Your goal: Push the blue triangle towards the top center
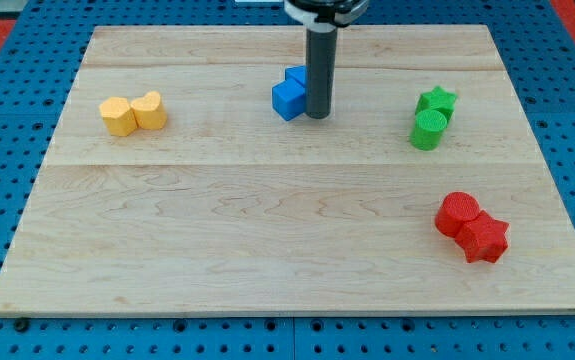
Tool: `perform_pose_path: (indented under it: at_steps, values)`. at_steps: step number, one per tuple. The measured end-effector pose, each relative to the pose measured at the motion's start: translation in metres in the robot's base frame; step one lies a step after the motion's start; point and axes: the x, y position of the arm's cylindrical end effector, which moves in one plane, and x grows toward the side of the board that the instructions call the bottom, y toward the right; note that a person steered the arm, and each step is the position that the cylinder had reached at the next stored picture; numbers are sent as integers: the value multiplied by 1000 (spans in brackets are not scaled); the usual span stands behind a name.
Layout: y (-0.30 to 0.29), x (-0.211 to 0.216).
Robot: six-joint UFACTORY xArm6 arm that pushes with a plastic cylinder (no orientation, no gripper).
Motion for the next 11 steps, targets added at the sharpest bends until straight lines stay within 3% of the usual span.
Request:
perform_pose_path:
  at_steps: [1, 2, 3, 4, 7, 8, 10, 11]
  values:
    - [-8, -37]
    - [-52, -58]
    - [-86, -38]
    - [-83, -19]
    - [-141, -61]
    - [-141, -71]
    - [-62, -104]
    - [-30, -77]
